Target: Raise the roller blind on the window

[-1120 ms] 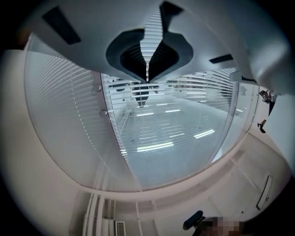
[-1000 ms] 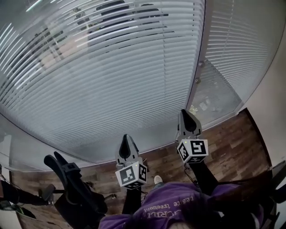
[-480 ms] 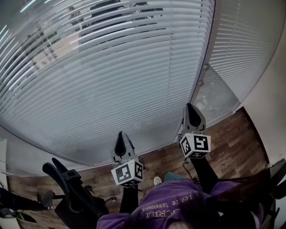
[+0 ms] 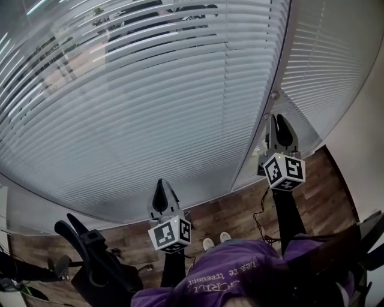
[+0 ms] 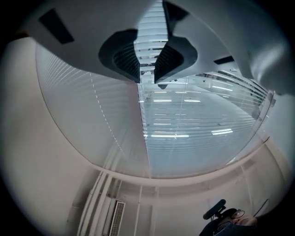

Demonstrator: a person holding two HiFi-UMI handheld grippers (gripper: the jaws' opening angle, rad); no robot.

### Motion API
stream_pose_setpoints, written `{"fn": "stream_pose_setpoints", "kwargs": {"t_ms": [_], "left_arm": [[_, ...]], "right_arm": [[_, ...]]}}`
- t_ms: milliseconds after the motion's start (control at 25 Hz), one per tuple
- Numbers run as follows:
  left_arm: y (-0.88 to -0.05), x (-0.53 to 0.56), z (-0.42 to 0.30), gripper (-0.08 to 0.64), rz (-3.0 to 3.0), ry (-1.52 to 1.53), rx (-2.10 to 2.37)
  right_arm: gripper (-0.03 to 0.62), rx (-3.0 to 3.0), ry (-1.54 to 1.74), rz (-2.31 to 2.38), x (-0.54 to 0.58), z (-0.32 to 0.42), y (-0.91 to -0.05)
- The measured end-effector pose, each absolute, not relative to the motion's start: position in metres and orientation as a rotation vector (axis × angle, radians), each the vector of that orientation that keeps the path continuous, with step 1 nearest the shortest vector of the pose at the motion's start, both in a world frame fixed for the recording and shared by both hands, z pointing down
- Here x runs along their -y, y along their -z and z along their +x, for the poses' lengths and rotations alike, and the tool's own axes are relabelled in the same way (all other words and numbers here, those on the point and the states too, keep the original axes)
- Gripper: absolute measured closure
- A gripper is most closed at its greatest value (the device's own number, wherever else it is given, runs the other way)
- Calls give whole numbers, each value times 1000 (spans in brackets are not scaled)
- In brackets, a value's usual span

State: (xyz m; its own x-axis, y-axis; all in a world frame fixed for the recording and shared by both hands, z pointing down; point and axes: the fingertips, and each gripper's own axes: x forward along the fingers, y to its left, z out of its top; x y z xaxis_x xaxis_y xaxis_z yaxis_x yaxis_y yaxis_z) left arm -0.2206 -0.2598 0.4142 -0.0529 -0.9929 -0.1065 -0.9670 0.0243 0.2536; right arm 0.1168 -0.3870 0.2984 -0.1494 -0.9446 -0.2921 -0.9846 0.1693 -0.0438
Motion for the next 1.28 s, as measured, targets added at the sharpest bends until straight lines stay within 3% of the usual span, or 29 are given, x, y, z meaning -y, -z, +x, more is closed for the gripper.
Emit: {"fn": "stream_pose_setpoints", "kwargs": {"t_ms": [240, 400, 880, 1280], "left_arm": [[-418, 264, -215, 560, 2071, 378, 2188], [-421, 269, -211, 560, 2063, 378, 2197], [-421, 272, -205, 560, 2050, 373, 2214], [-420, 271, -202, 560, 2059, 357, 2222]], "right_arm": [[453, -2279, -160, -1865, 425, 137, -293], [442, -2319, -127, -1867, 450, 146, -294], [445, -2367, -43, -1840, 470, 152, -299], [468, -2465, -183, -1919, 470, 149, -297]]}}
